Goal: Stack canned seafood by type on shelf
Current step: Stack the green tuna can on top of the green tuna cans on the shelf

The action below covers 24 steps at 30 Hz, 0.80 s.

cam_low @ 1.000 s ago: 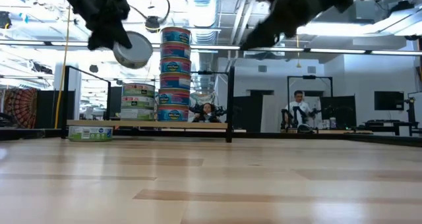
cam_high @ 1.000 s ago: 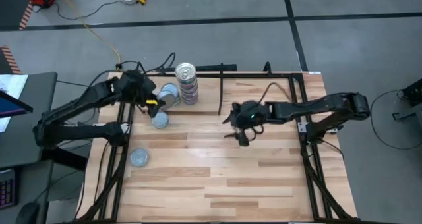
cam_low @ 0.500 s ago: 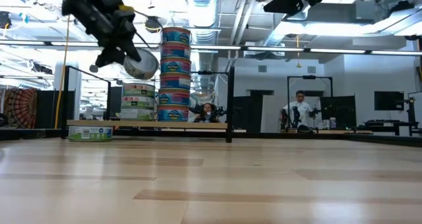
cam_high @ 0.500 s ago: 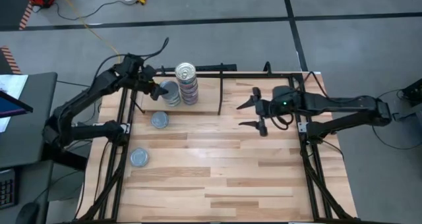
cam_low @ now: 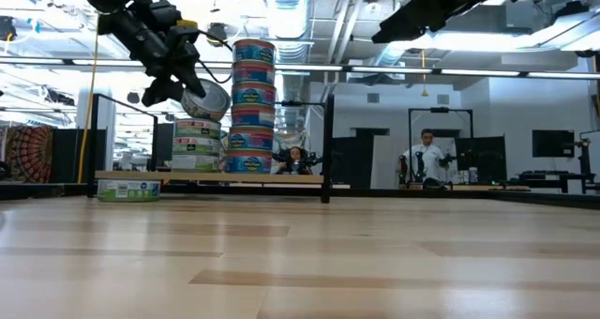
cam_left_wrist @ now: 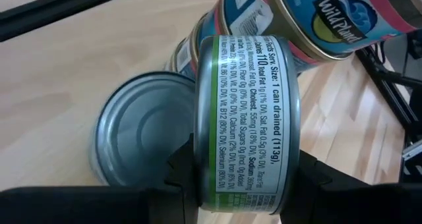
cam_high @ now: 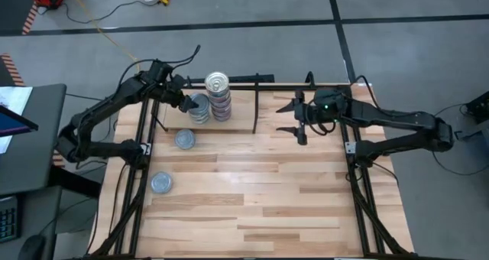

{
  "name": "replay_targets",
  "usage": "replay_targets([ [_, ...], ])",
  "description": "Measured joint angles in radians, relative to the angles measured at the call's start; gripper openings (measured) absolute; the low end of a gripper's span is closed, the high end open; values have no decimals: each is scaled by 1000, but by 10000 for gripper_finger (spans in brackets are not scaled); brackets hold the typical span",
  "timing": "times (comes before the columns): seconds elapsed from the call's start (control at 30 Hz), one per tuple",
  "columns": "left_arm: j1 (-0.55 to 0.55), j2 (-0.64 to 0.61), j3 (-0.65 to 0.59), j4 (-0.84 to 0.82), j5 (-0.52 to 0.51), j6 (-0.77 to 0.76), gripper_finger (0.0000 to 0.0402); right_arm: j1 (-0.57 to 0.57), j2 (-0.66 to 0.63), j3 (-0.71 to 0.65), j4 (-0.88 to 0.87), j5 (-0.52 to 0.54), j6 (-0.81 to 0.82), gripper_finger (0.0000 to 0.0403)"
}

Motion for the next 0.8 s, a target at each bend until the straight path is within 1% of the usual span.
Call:
replay_targets([
  [0.17,16,-1,0,-7,-8,-30,136,-11,15,0,2,-6,0,311],
  [0.27,17,-2,0,-6,-21,-43,143,-8,19,0,6,-9,0,311],
  [0.6,18,0,-1,-13,-51,-59,193,-8,18,0,16,-27,9,311],
  [0.73,18,-1,-1,-13,-44,-37,217,-8,18,0,16,-28,11,311],
  [0.8,18,0,14,-42,-43,14,229,-8,18,0,16,-28,11,311],
])
